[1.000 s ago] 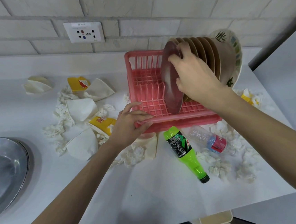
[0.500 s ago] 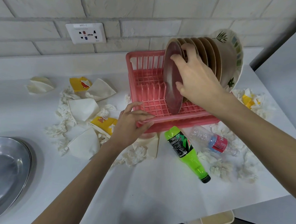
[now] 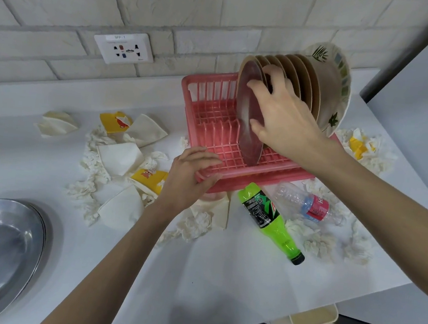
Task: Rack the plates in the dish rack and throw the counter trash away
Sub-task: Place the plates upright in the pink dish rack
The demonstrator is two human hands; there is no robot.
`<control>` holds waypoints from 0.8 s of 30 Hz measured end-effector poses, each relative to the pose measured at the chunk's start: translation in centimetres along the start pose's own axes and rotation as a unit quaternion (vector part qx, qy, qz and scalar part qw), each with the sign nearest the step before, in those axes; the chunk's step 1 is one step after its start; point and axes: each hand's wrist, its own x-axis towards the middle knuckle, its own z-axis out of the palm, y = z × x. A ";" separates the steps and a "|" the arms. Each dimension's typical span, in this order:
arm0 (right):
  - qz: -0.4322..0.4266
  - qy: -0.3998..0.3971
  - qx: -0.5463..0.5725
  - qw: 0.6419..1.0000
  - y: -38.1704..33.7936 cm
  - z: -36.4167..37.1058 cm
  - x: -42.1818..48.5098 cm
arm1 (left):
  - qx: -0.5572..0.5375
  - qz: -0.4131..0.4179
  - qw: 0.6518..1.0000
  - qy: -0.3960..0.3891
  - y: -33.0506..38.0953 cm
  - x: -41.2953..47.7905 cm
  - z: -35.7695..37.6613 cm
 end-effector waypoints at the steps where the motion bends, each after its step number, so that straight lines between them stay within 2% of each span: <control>1: -0.003 0.006 0.005 1.000 -0.1 -0.1 -0.1 | -0.003 0.005 1.000 0.009 0.3 0.0 -0.2; 4: -0.024 0.030 0.039 0.998 -0.8 -0.5 -0.3 | -0.011 0.010 0.999 0.039 1.3 -0.3 -1.0; 8: -0.094 0.037 0.107 0.989 -3.6 0.0 -1.2 | -0.030 -0.010 0.996 0.083 1.9 -1.7 -3.2; 15: -0.169 -0.025 0.214 0.962 -10.8 3.7 -2.9 | -0.061 -0.116 0.980 0.151 1.0 -6.8 -8.4; 20: -0.206 -0.053 0.253 0.944 -15.9 6.7 -4.0 | -0.029 -0.167 0.968 0.184 -0.8 -12.1 -12.0; 24: -0.234 -0.102 0.322 0.912 -21.1 8.9 -5.5 | 0.003 -0.225 0.951 0.213 -3.3 -17.2 -15.1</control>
